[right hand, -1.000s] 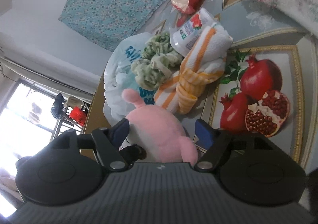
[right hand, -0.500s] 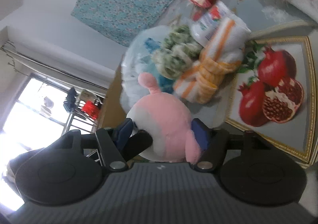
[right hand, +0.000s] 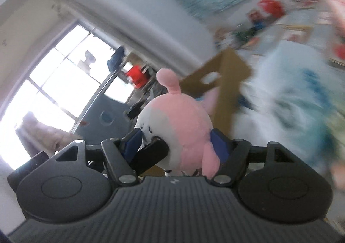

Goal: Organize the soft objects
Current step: 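Carry the pink plush toy with both grippers over the cardboard box, then open both grippers to drop the plush toy into the box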

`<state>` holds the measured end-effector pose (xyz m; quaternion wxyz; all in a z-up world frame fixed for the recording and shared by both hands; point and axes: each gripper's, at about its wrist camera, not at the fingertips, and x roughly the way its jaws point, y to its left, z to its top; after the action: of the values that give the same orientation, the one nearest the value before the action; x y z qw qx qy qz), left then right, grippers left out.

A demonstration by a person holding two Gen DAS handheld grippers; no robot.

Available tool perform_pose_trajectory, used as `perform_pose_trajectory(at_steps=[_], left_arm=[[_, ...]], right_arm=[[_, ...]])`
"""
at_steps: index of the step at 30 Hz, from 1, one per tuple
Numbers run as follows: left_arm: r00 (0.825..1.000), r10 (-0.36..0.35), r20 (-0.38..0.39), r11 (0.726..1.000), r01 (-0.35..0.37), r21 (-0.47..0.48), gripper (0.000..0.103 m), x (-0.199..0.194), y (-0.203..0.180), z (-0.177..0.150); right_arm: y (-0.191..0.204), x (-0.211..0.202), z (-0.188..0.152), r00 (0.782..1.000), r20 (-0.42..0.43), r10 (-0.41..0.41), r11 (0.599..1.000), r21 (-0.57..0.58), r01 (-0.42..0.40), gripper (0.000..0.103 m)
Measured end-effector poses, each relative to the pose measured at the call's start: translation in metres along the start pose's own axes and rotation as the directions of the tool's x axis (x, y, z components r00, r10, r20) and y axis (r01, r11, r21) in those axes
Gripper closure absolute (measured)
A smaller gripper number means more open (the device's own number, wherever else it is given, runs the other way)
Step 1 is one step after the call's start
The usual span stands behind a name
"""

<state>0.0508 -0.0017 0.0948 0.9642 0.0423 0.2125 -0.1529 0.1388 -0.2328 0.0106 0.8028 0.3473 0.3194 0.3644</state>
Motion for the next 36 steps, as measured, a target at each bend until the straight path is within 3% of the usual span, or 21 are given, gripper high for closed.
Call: perform_pose_trajectory(at_steps=[4, 7, 11, 17, 19, 21, 23, 27, 30, 33, 36], left_arm=[[0.998, 0.057, -0.033, 0.995, -0.059, -0.079, 0.022, 0.013, 0.044, 0.015], [0.993, 0.045, -0.108, 0.983, -0.063, -0.171, 0.023, 0.035, 0.079, 0.010], [0.973, -0.064, -0.223, 0.936, -0.019, -0.352, 0.023, 0.070, 0.125, -0.007], [0.941, -0.171, -0.294, 0.863, -0.001, -0.505, 0.023, 0.103, 0.171, -0.032], [0.936, -0.178, -0.305, 0.851, -0.009, -0.526, 0.023, 0.109, 0.177, -0.036], [0.931, -0.161, -0.327, 0.856, -0.033, -0.516, 0.030, 0.117, 0.180, -0.036], [0.925, -0.152, -0.348, 0.859, -0.051, -0.510, 0.030, 0.121, 0.184, -0.041], [0.896, -0.172, -0.409, 0.851, -0.073, -0.520, 0.030, 0.137, 0.184, -0.048], [0.886, -0.166, -0.433, 0.849, -0.095, -0.520, 0.030, 0.144, 0.184, -0.052], [0.891, -0.149, -0.428, 0.847, -0.109, -0.520, 0.030, 0.142, 0.183, -0.050], [0.914, -0.089, -0.395, 0.863, -0.127, -0.489, 0.026, 0.128, 0.179, -0.040]], right_arm=[[0.019, 0.053, 0.031, 0.996, -0.079, 0.034, 0.999, -0.019, -0.036, 0.025], [0.022, 0.093, 0.043, 0.991, -0.137, 0.007, 1.000, -0.024, -0.010, 0.024], [0.020, 0.136, 0.045, 0.980, -0.185, -0.079, 0.996, -0.059, 0.069, 0.024], [-0.004, 0.160, 0.036, 0.969, -0.209, -0.135, 0.991, -0.049, 0.127, 0.025], [-0.010, 0.166, 0.037, 0.968, -0.204, -0.147, 0.989, -0.060, 0.137, 0.027], [-0.013, 0.171, 0.038, 0.969, -0.200, -0.147, 0.988, -0.067, 0.137, 0.027], [-0.013, 0.172, 0.041, 0.970, -0.187, -0.155, 0.986, -0.089, 0.140, 0.027], [-0.015, 0.168, 0.046, 0.976, -0.157, -0.153, 0.986, -0.098, 0.139, 0.026], [-0.016, 0.161, 0.048, 0.980, -0.144, -0.135, 0.988, -0.089, 0.123, 0.025], [-0.015, 0.150, 0.048, 0.985, -0.130, -0.114, 0.991, -0.087, 0.104, 0.025], [-0.010, 0.136, 0.050, 0.991, -0.115, -0.069, 0.995, -0.083, 0.060, 0.024]])
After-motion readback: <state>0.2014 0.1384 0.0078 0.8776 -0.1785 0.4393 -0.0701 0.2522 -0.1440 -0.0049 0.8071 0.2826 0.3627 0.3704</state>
